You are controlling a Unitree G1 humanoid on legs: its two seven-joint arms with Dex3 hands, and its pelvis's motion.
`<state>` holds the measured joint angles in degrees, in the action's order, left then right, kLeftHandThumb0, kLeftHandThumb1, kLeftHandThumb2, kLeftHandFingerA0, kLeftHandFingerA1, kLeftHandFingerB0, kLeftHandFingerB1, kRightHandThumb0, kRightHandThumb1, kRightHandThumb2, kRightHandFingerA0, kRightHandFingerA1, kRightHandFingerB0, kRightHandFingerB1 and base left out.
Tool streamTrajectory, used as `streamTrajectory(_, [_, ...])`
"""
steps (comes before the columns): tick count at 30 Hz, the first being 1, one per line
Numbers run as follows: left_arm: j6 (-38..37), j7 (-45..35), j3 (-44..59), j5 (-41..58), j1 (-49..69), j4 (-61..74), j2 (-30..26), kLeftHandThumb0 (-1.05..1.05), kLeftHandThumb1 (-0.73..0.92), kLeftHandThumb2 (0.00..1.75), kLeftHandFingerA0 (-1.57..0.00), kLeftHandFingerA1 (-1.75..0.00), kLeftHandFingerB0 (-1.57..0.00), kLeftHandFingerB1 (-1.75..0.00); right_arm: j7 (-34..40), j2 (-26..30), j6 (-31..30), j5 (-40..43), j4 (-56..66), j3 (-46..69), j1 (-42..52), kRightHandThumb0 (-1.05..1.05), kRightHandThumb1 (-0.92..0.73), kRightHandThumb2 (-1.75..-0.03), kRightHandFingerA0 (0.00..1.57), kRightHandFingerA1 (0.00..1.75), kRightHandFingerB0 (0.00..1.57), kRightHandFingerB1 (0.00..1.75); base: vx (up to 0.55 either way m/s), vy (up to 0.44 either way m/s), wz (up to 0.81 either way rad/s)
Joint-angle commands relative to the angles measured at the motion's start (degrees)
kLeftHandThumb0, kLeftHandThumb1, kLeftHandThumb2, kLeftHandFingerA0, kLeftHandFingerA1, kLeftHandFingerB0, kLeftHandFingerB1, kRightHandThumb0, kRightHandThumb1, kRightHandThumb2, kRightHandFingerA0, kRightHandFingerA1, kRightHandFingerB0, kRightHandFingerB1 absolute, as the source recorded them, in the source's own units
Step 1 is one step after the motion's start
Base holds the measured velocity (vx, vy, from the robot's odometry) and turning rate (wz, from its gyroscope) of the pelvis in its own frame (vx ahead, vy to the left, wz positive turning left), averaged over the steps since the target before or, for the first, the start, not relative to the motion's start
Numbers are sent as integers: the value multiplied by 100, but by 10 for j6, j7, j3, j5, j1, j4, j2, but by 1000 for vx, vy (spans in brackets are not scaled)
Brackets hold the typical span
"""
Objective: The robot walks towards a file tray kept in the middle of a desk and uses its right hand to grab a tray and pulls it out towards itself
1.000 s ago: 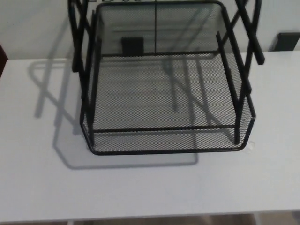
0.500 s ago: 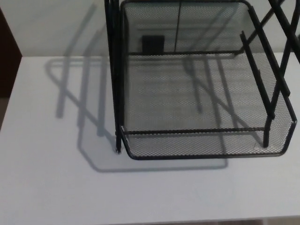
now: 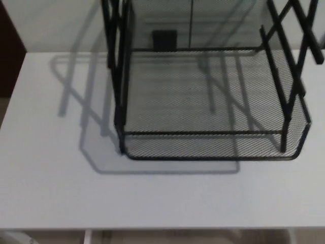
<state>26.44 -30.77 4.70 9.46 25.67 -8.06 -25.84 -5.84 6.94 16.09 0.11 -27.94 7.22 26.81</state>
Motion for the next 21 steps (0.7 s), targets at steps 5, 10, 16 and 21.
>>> streamTrajectory(5, [-17,10,-2,-7,22,19,14,-21,45,90,-36,-60,-11,-49,-46,-8,-22,37,126,-16,95,-59,-66,-59,54,62,40,48,-84,251,-6])
streamTrajectory(10, [-30,15,-22,-14,48,53,26,-21,45,90,-32,-59,-11,-49,-79,-10,-31,76,230,-15,187,-64,-63,-60,54,60,38,48,-149,204,-9])
streamTrajectory(16, [-46,29,-32,-22,68,55,30,-23,46,91,-29,-58,-10,-48,-88,-7,-16,81,214,-1,192,-63,-64,-59,53,60,37,49,-149,54,-8])
streamTrajectory(21, [-54,45,-23,-32,70,73,31,-26,45,91,-35,-61,-12,-50,-92,-5,-7,73,184,2,167,-57,-48,-96,56,71,29,56,-196,-86,-7])
